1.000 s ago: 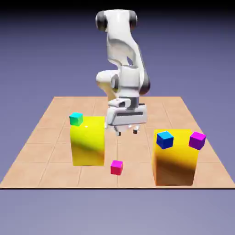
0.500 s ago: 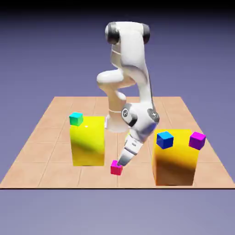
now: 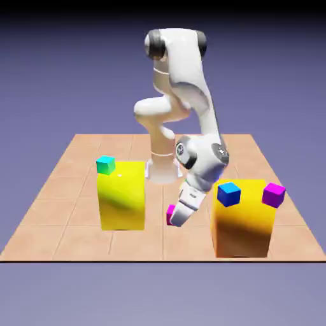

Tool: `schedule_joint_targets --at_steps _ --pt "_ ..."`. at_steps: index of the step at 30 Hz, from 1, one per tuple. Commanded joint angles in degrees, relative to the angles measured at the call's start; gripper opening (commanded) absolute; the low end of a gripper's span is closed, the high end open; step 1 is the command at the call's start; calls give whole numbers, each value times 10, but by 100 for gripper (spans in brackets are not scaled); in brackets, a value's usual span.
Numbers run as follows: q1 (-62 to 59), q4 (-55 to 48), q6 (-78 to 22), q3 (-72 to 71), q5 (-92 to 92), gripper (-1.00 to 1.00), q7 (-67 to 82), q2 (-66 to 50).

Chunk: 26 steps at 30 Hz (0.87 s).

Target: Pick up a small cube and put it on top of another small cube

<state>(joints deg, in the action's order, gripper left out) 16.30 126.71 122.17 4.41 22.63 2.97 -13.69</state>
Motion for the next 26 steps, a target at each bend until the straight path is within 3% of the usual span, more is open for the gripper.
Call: schedule_joint_targets --at_steps 1,9,14,18,23,24,26 --pt "-17 -21 -23 -17 -17 -100 20 3" --pt "-63 -184 -165 -151 -68 -100 206 27" --pt "41 -251 -161 -207 37 -100 309 32" --pt "120 -235 -110 -194 118 -100 307 26" --pt "106 -191 -32 -177 149 -100 279 -9" --pt "106 -191 -32 -177 149 100 279 -9" --pt "111 -205 -56 -182 140 100 288 2"
